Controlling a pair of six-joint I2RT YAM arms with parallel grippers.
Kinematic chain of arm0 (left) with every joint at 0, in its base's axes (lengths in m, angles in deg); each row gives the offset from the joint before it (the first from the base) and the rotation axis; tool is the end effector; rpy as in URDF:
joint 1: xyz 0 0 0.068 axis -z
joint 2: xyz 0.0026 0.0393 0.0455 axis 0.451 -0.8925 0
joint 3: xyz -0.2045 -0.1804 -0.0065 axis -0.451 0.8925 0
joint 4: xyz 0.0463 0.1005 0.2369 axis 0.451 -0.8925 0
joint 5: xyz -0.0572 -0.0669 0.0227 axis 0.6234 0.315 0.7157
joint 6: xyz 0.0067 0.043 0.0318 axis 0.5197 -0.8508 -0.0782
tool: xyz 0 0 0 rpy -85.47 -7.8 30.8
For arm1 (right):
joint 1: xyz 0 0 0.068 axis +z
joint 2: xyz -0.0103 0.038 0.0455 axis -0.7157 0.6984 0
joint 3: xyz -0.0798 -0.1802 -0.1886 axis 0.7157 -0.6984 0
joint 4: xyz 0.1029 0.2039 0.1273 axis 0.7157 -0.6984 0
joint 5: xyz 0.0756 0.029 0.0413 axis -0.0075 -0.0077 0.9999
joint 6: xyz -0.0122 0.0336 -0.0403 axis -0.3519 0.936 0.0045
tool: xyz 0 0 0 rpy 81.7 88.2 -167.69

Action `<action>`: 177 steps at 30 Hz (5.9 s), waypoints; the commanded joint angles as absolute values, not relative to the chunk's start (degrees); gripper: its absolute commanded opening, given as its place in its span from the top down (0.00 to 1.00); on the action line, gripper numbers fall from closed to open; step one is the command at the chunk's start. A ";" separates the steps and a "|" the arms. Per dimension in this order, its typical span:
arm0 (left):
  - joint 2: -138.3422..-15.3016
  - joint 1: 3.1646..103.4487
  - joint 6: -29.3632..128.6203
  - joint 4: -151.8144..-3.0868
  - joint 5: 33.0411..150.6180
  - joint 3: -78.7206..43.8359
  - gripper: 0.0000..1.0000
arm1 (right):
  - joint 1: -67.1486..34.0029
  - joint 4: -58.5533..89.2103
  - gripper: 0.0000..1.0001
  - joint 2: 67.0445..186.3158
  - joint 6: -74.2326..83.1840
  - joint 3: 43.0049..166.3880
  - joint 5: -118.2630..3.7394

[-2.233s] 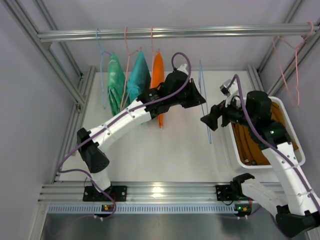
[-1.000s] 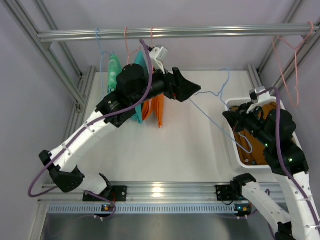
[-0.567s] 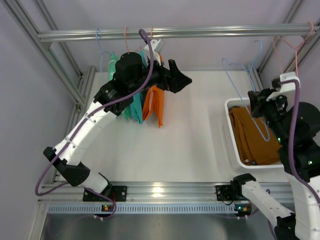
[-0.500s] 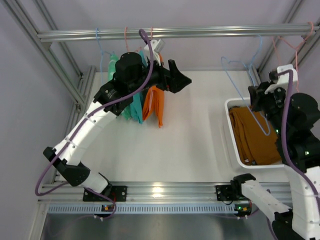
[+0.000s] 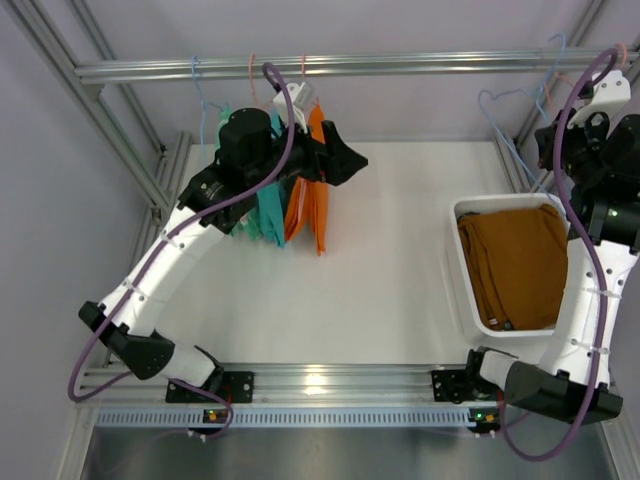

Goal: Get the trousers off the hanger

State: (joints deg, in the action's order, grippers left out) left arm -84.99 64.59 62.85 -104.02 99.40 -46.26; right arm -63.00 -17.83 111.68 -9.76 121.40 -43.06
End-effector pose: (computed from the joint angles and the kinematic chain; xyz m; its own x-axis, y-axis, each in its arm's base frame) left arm 0.2420 -0.1999 0.4931 -0.4250 -0.1810 -0.8869 0.6886 0.5712 -0.4466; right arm 0.2066 -0.0504 0.5031 -0.1137 -0.0902 -0.9894 -0.0917 0.9926 -0.0799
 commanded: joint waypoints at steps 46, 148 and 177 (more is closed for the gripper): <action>-82.88 57.57 60.19 -107.06 84.54 -47.40 0.10 | -82.09 2.13 0.15 111.44 -4.19 106.58 -23.77; -100.47 82.35 85.95 -90.28 62.39 -74.21 1.00 | -9.93 20.76 0.00 91.21 -8.58 75.03 -60.42; -101.79 84.29 87.79 -88.34 64.85 -75.70 1.00 | -9.40 29.18 0.01 96.22 -9.02 76.35 -73.08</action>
